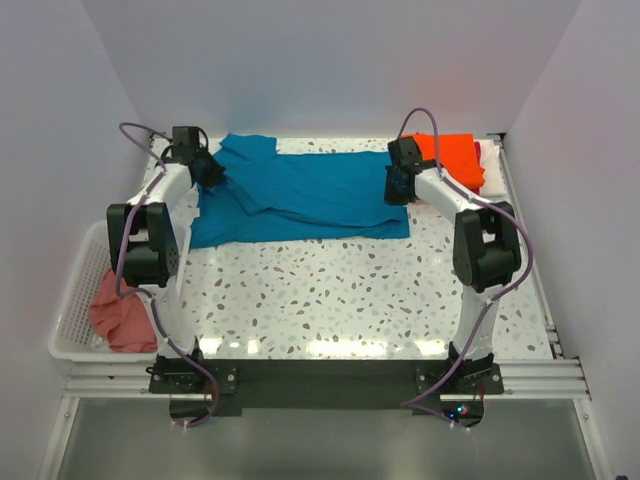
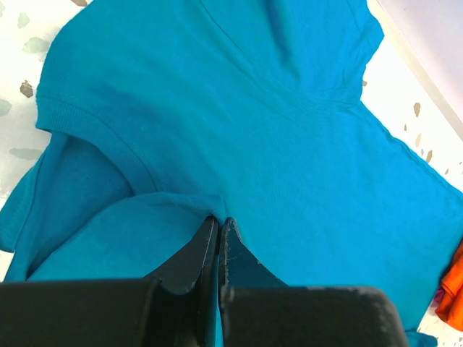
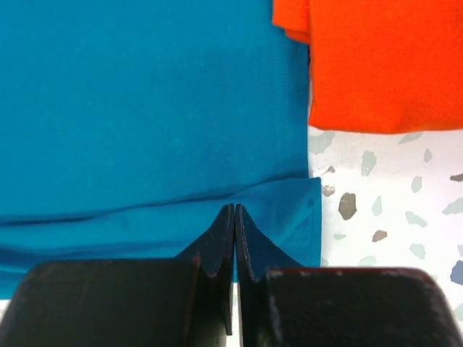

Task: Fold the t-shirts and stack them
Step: Fold the tshirt

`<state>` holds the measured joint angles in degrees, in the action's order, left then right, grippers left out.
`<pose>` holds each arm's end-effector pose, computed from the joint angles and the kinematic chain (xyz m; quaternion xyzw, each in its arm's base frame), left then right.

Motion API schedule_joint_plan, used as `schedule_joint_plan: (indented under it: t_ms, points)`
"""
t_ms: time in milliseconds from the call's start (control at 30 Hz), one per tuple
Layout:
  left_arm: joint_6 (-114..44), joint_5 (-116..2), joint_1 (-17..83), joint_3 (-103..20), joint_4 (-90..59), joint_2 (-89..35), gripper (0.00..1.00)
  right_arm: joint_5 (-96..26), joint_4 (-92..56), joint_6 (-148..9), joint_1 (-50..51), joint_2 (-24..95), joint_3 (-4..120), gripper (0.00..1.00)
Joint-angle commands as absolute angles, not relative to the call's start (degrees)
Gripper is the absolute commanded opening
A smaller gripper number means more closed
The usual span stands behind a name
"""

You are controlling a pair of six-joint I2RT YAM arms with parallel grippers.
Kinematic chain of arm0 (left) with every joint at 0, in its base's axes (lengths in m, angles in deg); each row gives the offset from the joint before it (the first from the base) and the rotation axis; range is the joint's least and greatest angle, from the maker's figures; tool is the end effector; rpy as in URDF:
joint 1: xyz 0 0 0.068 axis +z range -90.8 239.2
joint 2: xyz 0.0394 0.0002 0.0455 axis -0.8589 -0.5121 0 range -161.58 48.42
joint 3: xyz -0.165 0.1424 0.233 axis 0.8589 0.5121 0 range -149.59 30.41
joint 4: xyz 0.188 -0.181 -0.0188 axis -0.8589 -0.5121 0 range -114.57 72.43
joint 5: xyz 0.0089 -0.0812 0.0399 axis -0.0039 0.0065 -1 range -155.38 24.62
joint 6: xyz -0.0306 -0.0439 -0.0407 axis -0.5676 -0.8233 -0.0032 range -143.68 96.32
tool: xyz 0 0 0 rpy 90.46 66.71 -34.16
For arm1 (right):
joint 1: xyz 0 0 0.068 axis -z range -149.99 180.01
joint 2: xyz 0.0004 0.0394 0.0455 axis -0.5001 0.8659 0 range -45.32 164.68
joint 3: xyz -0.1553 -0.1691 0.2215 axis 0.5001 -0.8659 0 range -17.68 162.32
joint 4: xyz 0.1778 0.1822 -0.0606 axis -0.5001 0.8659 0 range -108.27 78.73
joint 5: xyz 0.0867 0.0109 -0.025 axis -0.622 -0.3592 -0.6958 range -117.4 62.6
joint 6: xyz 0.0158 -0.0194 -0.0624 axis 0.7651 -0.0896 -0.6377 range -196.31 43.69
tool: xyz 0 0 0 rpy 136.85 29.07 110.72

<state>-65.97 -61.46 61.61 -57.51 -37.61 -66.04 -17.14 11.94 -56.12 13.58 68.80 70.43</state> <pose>0.4824 0.0167 0.2485 -0.3414 0.8636 -0.1560 0.3367 0.4482 0.1222 0.2388 0.0572 0.9517 0.0097 0.3016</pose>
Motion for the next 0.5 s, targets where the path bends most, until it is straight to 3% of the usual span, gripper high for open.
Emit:
schedule_joint_plan:
  t_ms: [0, 200, 267, 367, 467]
  points:
    - [-64.73, -60.02, 62.62, -57.66, -33.31, -66.37, 0.0, -19.05, 12.75, -55.13, 15.33, 70.08, 74.16, 0.0]
    - [-64.64, -59.06, 63.06, -57.31, -32.78, -66.54, 0.0, -21.16, 14.07, -55.21, 16.47, 72.28, 77.77, 0.0]
    - [-64.64, -58.62, 62.97, -57.13, -32.34, -66.63, 0.0, -21.25, 13.98, -55.48, 16.39, 70.79, 76.54, 0.09]
    - [-64.64, -58.27, 63.06, -56.87, -31.9, -66.81, 0.0, -20.11, 12.85, -55.13, 16.39, 66.94, 72.24, 0.33]
    - [-64.64, -58.18, 62.98, -56.52, -31.64, -67.07, 0.0, -19.84, 11.52, -54.6, 16.3, 64.72, 68.19, 0.43]
